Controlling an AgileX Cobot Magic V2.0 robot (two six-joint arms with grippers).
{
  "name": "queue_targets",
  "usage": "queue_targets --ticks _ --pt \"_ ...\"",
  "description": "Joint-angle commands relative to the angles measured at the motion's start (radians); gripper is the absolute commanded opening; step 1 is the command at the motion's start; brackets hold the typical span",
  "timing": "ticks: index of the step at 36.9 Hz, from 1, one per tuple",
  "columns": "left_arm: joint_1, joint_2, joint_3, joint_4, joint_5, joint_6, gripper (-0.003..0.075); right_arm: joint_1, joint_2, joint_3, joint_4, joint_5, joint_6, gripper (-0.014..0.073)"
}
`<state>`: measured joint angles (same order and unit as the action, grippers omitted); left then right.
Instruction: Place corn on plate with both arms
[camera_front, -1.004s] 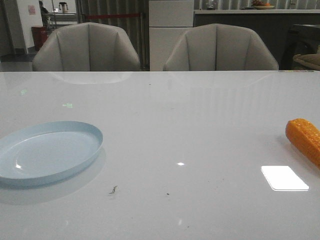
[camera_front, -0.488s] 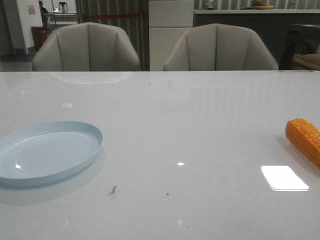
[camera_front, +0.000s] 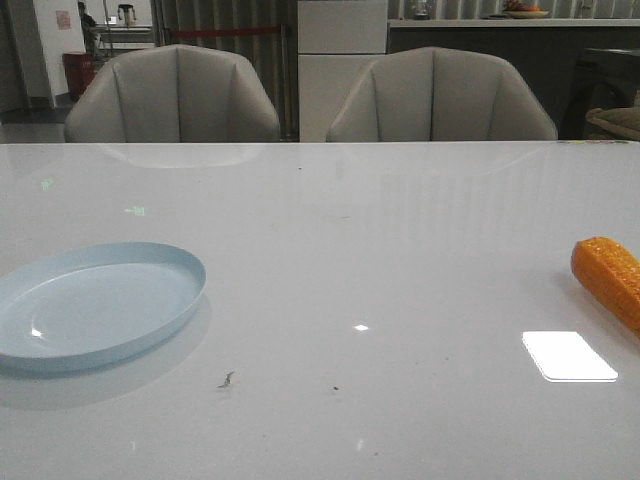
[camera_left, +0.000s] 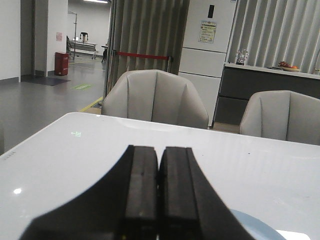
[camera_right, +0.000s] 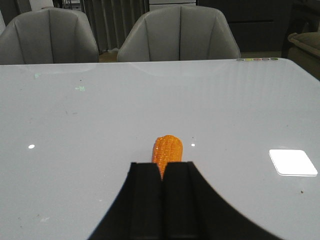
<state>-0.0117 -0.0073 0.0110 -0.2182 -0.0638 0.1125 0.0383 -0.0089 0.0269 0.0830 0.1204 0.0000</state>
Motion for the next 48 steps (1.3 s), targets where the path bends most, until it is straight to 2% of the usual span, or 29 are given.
queue_targets --ticks 1,7,15,22,26,42,45,48 --pt "-0.001 -0.019 0.034 -0.012 -0.116 -0.003 0.0094 0.000 -0.026 -0.021 -0.005 -0.104 -0.006 0.0058" --pt "-0.038 -0.019 -0.039 0.054 -0.097 -0.003 0.0094 0.000 -0.026 -0.100 0.013 -0.098 -0.006 0.0058" --pt "-0.103 0.021 -0.272 0.112 0.012 -0.003 0.0094 0.000 0.012 -0.396 0.013 0.023 -0.006 0.0058" --pt "-0.114 0.218 -0.517 0.112 0.225 -0.003 0.0094 0.000 0.200 -0.585 0.015 0.181 -0.006 0.0058" --pt "-0.114 0.359 -0.611 0.112 0.265 -0.003 0.0094 0.000 0.318 -0.643 0.018 0.229 -0.006 0.0058" --pt "-0.114 0.667 -0.628 0.112 0.301 -0.003 0.0110 0.000 0.617 -0.651 0.018 0.224 -0.006 0.0058" --pt "-0.114 0.706 -0.628 0.112 0.303 -0.003 0.0153 0.000 0.645 -0.651 0.018 0.224 -0.006 0.0058" --pt "-0.114 0.749 -0.628 0.112 0.305 -0.003 0.0250 0.000 0.677 -0.651 0.018 0.225 -0.006 0.0063"
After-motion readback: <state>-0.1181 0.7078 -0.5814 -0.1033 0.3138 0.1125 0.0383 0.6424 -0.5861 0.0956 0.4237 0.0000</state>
